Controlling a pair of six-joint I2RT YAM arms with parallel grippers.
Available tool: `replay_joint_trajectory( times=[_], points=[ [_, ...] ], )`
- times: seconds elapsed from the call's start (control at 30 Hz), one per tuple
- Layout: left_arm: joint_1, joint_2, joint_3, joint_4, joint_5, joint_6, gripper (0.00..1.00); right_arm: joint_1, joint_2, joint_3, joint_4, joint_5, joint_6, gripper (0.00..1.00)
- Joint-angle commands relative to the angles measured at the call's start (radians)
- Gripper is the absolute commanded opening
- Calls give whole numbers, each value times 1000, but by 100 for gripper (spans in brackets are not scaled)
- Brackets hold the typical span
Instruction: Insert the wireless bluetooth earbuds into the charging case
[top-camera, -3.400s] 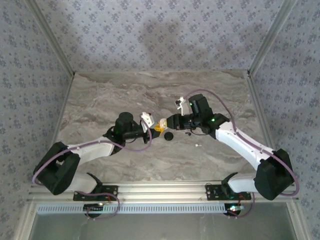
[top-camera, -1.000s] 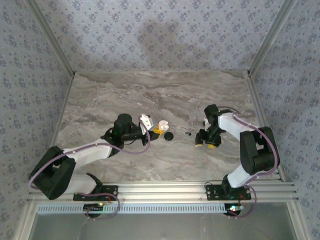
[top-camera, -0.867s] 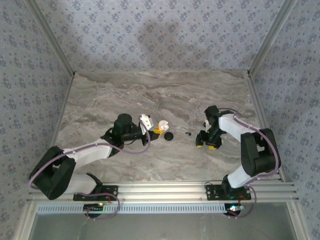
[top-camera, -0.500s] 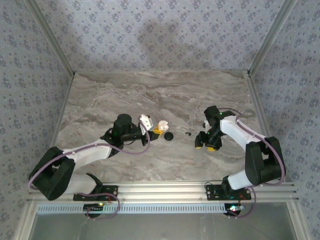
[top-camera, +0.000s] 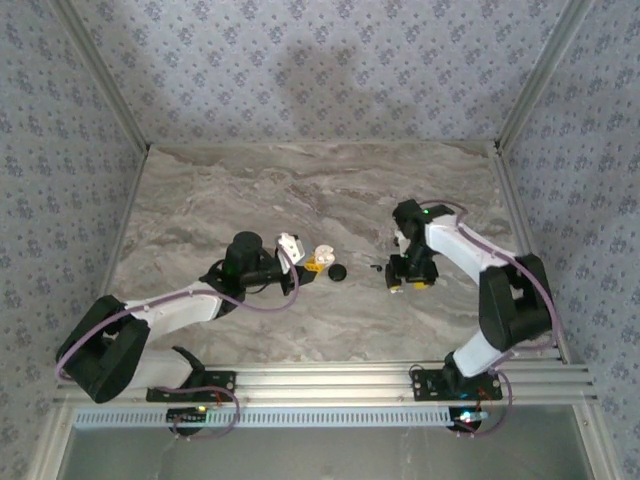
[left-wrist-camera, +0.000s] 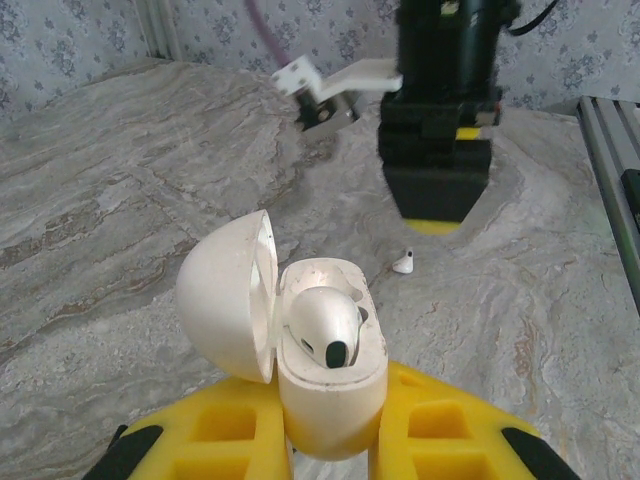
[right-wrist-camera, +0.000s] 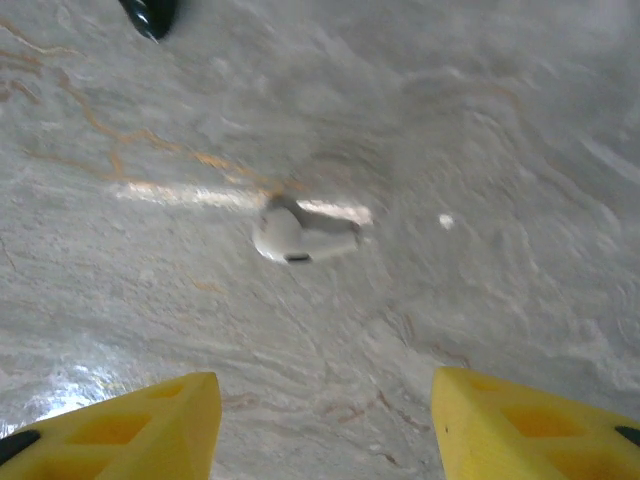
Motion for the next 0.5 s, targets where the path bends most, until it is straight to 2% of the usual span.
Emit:
replay_joint_trajectory(
  times=[0.0, 0.13, 0.47],
  points=[
    [-3, -19, 3, 19, 1, 5, 5, 19, 69, 60, -19, 18, -46, 60],
    [-2, -22, -3, 24, -10, 1, 5, 18, 137, 83, 27, -27, -57, 60],
    [4, -26, -6, 16, -11, 8, 5, 3, 207, 36, 65, -34, -41, 59]
  ],
)
